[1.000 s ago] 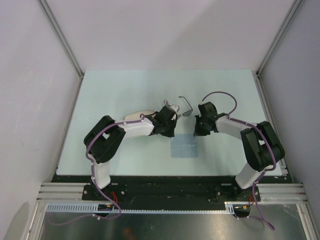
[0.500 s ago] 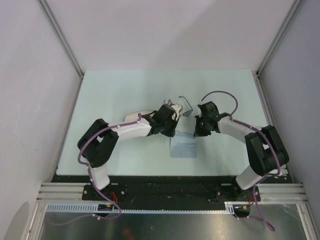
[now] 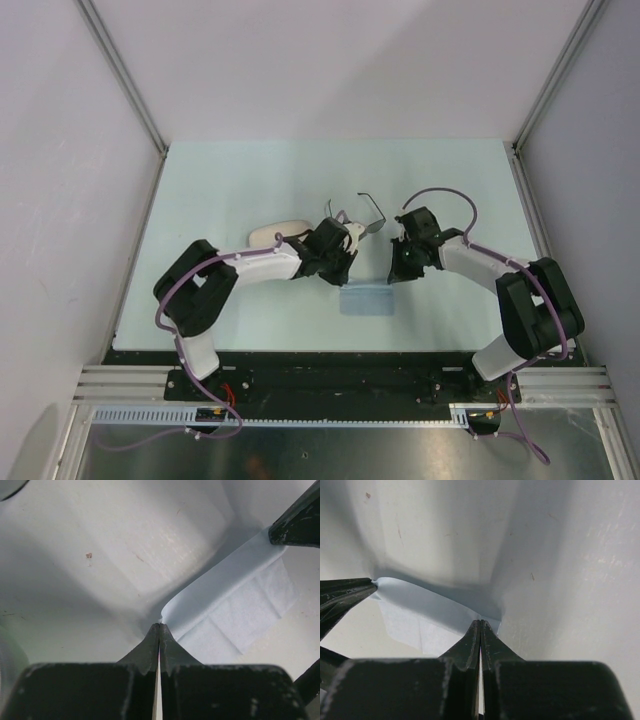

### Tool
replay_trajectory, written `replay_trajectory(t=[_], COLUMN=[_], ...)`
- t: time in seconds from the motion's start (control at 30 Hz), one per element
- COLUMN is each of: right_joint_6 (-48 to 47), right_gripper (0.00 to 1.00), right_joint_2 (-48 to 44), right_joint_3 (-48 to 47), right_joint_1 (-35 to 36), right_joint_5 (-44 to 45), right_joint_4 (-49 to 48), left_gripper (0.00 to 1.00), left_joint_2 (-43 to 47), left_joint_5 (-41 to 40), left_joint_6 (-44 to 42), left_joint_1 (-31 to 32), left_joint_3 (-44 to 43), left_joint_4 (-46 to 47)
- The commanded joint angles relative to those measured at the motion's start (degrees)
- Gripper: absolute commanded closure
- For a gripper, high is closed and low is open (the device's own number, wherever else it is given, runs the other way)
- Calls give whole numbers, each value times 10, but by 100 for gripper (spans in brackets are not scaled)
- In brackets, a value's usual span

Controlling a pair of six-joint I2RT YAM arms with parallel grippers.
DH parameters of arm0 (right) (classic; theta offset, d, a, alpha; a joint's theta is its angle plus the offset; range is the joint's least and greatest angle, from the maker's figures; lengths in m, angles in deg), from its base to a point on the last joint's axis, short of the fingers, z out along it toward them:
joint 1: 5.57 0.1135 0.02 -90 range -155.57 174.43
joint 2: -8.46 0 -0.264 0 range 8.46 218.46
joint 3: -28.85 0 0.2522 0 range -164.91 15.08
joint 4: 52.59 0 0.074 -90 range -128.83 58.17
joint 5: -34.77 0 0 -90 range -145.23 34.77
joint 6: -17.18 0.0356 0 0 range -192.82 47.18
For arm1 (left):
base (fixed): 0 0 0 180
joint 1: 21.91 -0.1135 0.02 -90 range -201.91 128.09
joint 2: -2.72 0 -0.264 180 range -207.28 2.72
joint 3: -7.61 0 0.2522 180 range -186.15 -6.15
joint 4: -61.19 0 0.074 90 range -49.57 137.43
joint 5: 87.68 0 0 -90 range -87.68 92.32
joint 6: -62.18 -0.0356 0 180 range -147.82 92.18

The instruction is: Organize the sunglasses

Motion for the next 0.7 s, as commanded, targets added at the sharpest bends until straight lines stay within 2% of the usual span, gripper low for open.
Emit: replay_trajectory(t=[0.0,0.47,0.67], right_joint_6=[-5,-5,-3], right_gripper=[100,100,100], right_joint_2=[-22,-29,-19], right_joint_3=[8,18,19], right_joint_1=[6,19,17], right_joint_5=[-13,-16,-29], right_joint_4=[20,43,57], left_gripper=[100,99,100], left_joint_2=[40,48,48], left_joint_5=[23,88,75], left_joint_6=[-39,-47,-42], left_joint_1=[5,19,29], left_joint_3=[10,34,41], left_joint_4=[12,12,13])
